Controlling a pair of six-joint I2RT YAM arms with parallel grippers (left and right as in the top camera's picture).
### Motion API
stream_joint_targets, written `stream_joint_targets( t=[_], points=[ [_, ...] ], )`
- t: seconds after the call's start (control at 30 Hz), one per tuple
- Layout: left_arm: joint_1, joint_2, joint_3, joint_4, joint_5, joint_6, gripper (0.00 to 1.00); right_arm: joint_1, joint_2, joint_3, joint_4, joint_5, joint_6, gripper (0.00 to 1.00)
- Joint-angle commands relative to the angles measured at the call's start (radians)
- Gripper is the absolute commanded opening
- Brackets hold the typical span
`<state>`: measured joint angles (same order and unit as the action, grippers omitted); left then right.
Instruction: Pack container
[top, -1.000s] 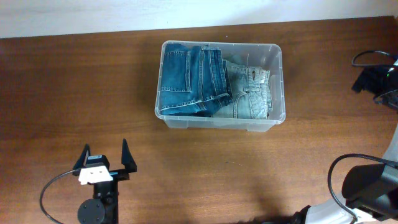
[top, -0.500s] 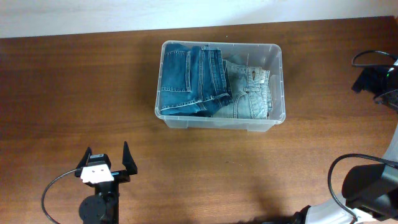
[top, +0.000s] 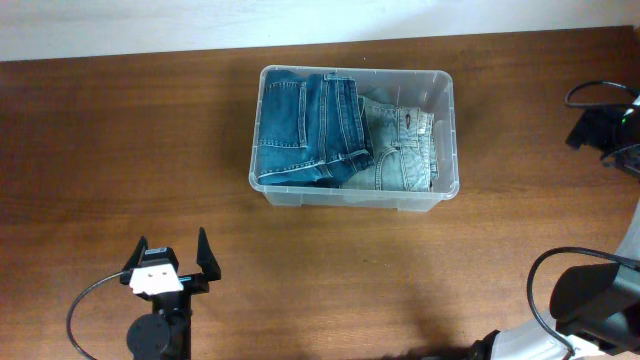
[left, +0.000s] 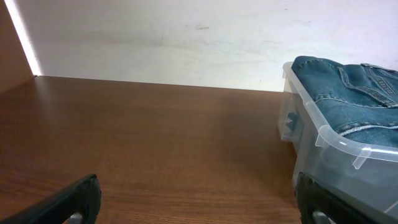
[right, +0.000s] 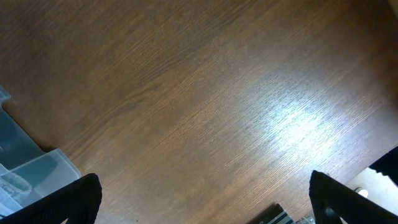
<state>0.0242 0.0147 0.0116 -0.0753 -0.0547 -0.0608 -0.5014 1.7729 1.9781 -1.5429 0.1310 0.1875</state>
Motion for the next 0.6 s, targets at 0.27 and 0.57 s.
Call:
stream_joint_targets(
  t=[0.27, 0.57],
  points=[
    [0.005, -0.010, -0.003, -0.005, 0.014, 0.009, 0.99, -0.003, 0.001, 0.001, 0.000, 0.009, 0.012, 0.99],
    [0.005, -0.010, -0.003, -0.005, 0.014, 0.009, 0.99, 0.030, 0.006, 0.001, 0.000, 0.009, 0.012, 0.99]
  ],
)
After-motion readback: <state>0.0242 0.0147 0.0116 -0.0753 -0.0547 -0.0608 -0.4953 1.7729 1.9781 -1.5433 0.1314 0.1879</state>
